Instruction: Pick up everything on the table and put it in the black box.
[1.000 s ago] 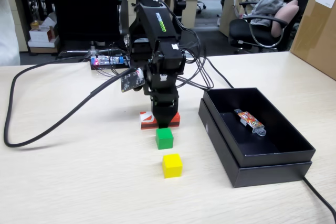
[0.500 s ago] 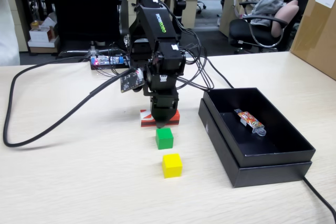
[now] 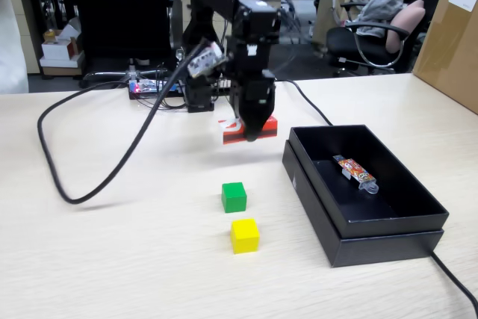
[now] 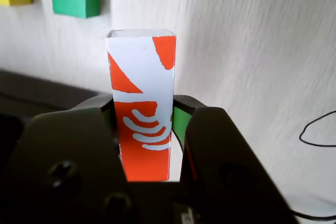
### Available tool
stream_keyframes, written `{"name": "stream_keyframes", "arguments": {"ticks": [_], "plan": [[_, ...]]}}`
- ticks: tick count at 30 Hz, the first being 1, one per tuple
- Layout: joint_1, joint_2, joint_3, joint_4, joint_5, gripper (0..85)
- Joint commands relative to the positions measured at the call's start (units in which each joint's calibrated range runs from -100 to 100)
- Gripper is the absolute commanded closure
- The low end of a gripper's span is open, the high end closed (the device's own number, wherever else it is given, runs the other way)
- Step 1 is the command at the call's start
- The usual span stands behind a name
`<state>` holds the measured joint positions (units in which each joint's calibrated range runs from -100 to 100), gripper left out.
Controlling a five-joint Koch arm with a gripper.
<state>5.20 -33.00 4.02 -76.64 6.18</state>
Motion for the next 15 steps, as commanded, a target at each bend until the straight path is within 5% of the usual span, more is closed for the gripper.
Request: {"name": "stream_keyframes", "arguments": {"ticks": [1, 15], "plan": [[4.25, -11.01, 6.50, -1.41, 1.27, 78.9], [8.79, 21.81, 38.77, 0.32, 4.00, 79.0]]}}
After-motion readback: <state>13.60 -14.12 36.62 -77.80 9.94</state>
